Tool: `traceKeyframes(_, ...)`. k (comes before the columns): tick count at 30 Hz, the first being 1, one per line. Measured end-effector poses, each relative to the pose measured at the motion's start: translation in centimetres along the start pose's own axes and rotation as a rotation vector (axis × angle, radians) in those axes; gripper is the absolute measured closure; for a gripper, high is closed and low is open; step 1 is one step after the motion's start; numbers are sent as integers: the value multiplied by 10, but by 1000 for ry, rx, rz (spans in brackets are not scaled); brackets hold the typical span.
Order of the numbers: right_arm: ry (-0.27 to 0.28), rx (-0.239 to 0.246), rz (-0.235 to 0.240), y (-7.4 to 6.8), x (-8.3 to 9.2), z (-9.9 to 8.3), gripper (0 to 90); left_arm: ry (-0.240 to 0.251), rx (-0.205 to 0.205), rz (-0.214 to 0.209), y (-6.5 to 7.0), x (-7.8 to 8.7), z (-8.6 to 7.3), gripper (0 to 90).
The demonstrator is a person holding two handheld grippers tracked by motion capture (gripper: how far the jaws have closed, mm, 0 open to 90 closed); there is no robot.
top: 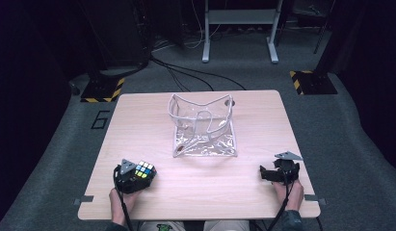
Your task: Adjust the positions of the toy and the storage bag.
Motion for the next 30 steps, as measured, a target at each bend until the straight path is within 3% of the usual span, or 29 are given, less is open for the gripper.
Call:
traceKeyframes(3,3,2,-1,0,0,0,62,3,-1,3,1,0,0,331)
traceKeyframes(15,4,3,0,0,0,0,66,29,-23,-49,18,1,13,332)
traceKeyframes(30,2,0,0,0,0,0,67,14,-109,-121,62,-16,28,332)
Point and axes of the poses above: each handheld gripper's, and its own axes: x roughly backward along the jaws, z roughly out of its top, y roughly to its right, the point moved 7 cm from there along -x, roughly forward along the jaws, and after that the axes turned 10 degrees about -y, right-handed, at the moved point
